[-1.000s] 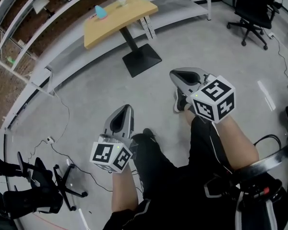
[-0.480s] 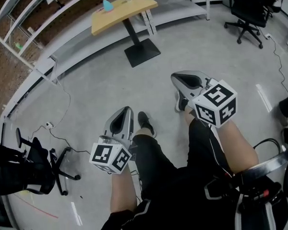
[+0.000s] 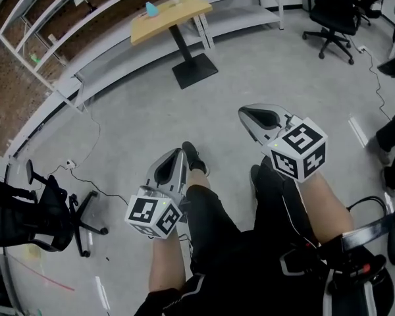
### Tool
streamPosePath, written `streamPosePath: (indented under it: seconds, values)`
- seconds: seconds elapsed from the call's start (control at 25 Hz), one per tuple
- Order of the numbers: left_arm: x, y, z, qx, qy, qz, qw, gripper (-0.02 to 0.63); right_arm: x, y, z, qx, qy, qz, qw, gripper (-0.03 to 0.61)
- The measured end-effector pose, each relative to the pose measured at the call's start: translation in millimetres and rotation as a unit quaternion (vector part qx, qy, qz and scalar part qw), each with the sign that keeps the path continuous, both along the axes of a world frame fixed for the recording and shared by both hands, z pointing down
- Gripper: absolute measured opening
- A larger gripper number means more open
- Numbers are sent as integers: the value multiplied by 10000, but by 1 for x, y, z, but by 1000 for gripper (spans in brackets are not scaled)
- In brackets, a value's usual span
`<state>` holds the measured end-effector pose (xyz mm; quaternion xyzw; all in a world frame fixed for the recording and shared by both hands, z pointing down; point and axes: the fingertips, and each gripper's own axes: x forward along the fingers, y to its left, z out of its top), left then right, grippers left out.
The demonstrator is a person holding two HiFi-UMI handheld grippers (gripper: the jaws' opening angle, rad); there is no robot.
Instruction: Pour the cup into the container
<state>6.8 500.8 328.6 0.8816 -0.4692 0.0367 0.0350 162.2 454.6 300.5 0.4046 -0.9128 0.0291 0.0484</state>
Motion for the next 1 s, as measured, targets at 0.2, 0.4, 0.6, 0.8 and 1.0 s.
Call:
streamPosePath:
  seconds: [0.2,0.4,0.6,0.8,1.0]
  values:
    - [15,43,-4,62,-102,58,9999,2,22,38,-4,65,-85,148,9998,2]
    - [21,84,-6,32,-175,28,9998,2,30,78,-3,67,-127,154,9998,2]
    - [33,115,-17,183,-292,48,9994,2,42,107,-7,126,-171,231,9995,2]
    - [46,134,-24,297,-262,102,9992,2,53,125,-14,194,-78,250,9995,2]
    - [37,140,-25,277,-195,13,9994,2,50,131,-17,192,-41,242,9995,2]
